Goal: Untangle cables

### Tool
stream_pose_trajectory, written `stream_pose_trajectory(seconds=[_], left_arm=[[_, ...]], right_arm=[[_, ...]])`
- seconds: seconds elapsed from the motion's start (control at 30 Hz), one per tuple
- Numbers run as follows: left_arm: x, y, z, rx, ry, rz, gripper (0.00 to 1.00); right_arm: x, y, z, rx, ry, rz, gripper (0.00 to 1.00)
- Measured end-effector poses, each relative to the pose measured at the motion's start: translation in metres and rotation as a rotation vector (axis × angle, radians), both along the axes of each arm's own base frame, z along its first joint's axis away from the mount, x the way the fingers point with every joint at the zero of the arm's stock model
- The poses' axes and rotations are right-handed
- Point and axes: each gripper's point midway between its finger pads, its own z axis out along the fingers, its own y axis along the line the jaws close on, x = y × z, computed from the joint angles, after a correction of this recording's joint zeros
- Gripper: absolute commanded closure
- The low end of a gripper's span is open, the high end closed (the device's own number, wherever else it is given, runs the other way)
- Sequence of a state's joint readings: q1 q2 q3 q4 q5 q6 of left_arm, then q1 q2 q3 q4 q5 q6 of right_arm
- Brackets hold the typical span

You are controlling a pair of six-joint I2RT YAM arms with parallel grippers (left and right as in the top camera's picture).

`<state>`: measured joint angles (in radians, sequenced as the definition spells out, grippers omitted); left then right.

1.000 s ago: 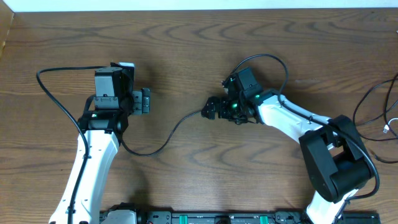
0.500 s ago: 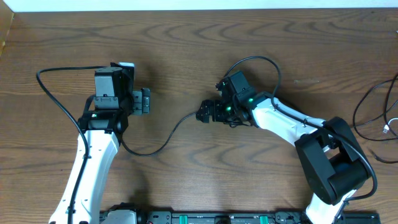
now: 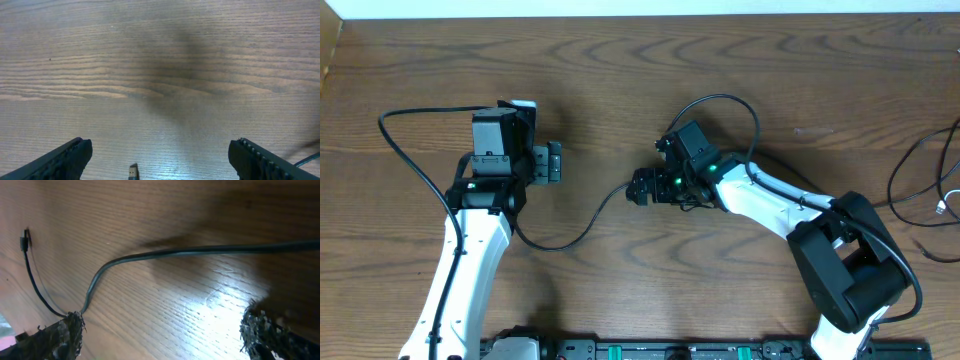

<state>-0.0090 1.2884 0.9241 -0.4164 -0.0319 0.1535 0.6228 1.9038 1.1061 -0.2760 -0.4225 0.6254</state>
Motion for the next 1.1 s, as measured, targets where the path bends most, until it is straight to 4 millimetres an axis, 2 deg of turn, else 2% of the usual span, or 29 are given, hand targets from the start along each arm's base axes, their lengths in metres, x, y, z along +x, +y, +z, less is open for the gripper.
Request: stream_pose_trajectory(seconds=[0.27, 1.1], left_arm=[[0.000, 0.000, 0.000, 0.000, 0.000, 0.000, 0.08], [0.000, 0.000, 0.000, 0.000, 0.000, 0.000, 0.08]], right_arm=[[-0.005, 0.010, 0.000, 0.003, -0.016, 0.017, 0.01], [-0.008, 0.019, -0.001, -0.007, -0.001, -0.044, 0.01]])
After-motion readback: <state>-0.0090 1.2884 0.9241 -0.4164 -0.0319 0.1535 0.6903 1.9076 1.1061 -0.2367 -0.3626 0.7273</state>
